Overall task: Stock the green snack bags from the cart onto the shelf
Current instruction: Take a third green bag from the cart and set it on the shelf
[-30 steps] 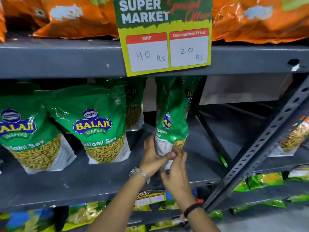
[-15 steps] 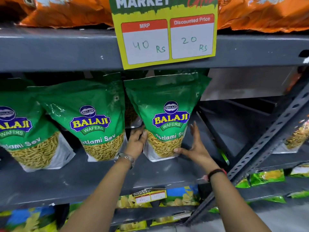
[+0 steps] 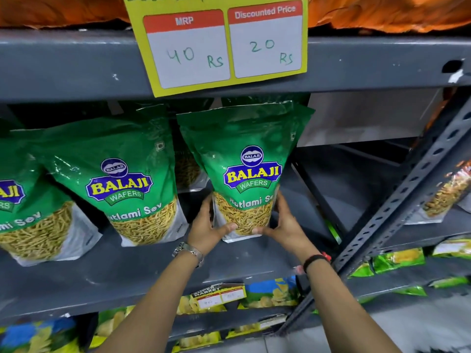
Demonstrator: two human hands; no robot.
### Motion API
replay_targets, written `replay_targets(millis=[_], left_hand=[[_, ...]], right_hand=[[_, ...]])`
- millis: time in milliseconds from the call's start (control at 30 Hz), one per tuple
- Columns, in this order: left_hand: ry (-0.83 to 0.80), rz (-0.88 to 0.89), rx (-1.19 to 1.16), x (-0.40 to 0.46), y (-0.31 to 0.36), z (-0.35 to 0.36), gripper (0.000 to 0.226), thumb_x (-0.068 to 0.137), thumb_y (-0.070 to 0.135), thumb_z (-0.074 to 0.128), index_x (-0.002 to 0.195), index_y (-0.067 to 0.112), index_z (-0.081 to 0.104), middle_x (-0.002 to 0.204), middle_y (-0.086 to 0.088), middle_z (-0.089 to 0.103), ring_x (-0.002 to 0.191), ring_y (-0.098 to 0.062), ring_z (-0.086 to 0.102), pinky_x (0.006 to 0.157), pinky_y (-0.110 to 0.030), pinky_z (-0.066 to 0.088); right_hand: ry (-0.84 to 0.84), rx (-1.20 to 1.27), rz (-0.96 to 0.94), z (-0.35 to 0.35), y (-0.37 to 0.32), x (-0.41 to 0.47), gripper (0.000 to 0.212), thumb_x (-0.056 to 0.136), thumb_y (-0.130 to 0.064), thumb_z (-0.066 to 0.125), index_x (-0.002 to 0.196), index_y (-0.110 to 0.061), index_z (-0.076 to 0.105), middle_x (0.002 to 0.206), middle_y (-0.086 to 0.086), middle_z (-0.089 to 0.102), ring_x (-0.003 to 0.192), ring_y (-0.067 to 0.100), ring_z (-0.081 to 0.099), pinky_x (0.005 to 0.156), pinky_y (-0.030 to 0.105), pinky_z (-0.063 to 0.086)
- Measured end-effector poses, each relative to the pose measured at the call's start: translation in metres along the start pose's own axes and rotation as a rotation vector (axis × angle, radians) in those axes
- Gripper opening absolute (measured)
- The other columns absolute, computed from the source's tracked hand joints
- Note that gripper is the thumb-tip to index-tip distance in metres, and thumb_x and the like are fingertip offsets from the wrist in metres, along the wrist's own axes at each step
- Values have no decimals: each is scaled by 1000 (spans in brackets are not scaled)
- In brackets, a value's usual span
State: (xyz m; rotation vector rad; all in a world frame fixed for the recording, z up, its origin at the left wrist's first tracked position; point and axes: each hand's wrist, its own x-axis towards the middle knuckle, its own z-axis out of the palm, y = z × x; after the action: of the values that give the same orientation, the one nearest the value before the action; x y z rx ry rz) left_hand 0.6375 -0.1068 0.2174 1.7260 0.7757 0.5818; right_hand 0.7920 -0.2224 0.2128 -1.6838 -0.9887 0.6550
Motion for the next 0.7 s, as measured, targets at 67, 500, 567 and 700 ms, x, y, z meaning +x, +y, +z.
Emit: replay_targets(millis=[67,500,567,700], left_hand=[[-18,-7,11,0,4,11,97,58,30,78,135,14,21,141,-9,40,128,-27,40,105,-51,37],[180,20,117,0,-15,68,85,52,11,84,122,5,36,128,-16,48,116,-30,49,88,-32,43],[184,11,121,0,-18,72,80,52,13,85,117,4,40,123,-18,52,110,-31,52,85,-36,46],[187,25,120,-3,-21,78,80,52,19,84,118,7,42,122,-14,53,109,-27,53,86,-32,45]], right_hand=[[34,-34,13,-11,6,-2,95,61,-14,81,134,-25,21,122,-10,45,120,15,43,99,37,39],[34,-75,48,-38,39,-14,91,65,-16,79,133,-23,20,124,-14,40,119,6,38,92,22,33],[84,-72,61,-39,44,-17,81,67,-17,77,129,-24,24,116,-13,47,115,11,45,87,25,36],[101,-141,87,-41,49,-22,82,69,-23,76,131,-26,22,115,-13,46,107,7,43,84,24,34]])
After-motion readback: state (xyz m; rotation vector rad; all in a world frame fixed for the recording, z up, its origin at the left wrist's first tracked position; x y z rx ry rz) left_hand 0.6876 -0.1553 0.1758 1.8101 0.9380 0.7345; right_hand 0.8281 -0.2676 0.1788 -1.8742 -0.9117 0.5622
